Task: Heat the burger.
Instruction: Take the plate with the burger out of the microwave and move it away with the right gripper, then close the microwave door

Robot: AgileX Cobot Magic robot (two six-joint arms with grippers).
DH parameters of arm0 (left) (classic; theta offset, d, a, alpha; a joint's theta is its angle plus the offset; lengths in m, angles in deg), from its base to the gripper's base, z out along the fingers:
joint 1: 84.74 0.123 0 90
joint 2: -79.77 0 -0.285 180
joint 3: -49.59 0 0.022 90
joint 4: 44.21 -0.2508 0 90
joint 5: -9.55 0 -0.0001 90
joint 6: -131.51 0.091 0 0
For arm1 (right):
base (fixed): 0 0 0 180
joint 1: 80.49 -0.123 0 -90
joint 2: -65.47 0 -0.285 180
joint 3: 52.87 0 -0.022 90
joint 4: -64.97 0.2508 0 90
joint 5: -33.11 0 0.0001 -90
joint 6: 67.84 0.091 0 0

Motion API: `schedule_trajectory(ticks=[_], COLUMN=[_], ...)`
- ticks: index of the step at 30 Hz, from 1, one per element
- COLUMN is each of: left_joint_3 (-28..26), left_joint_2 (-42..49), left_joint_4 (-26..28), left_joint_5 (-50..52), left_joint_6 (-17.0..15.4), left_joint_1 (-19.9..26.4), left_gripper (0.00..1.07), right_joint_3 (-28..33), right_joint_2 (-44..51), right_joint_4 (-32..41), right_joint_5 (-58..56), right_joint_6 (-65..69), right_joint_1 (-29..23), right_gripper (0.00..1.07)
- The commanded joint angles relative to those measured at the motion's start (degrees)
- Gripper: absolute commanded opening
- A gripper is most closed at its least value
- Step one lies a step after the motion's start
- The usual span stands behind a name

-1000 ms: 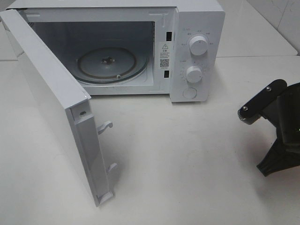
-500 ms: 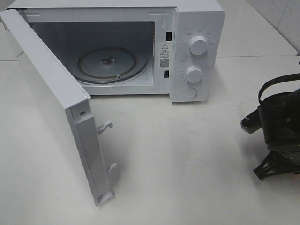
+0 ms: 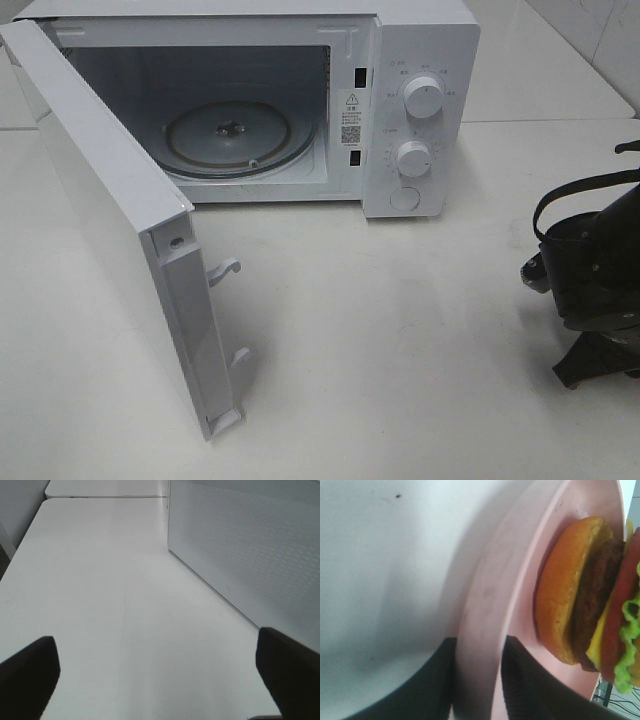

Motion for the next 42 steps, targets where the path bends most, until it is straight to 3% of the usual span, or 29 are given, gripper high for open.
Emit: schedule_trajectory(ticks=[1,4,15,23,25,33,42], left_joint_3=[0.1,0.1,0.1,0.1,0.1,0.1,0.1], left_joint_2=[1.0,1.0,1.0,1.0,1.0,1.0,1.0], left_joint_4=[0.1,0.1,0.1,0.1,0.1,0.1,0.1], left_joint_5=[0.9,0.9,0.9,0.9,0.9,0.9,0.9], left_joint_6=[-0.2,-0.2,-0.2,-0.2,-0.2,-0.2,-0.2], left_joint_1=[0.0,0.0,0.0,0.0,0.0,0.0,0.0], left_gripper=[1.00,1.00,1.00,1.00,1.00,1.00,1.00], right_joint_3=[-0.5,-0.5,-0.5,-0.5,-0.5,-0.5,-0.5], right_joint_2=[0.2,1.4,10.7,18.6,22.9,31.3,36.2], right_joint_4=[0.7,2.6,9.9,19.3,25.1,36.2,46.0], right_joint_5=[-2.1,-2.1,-1.0,4.3,8.8,17.1,16.5], right_joint_6=[0.3,-1.2,-8.7,-17.6,-26.8,-46.4,-63.5], right_joint_1=[0.1,0.1,0.1,0.1,0.1,0.1,0.1], right_gripper=[0.49,0.54,0.54,0.54,0.54,0.54,0.54])
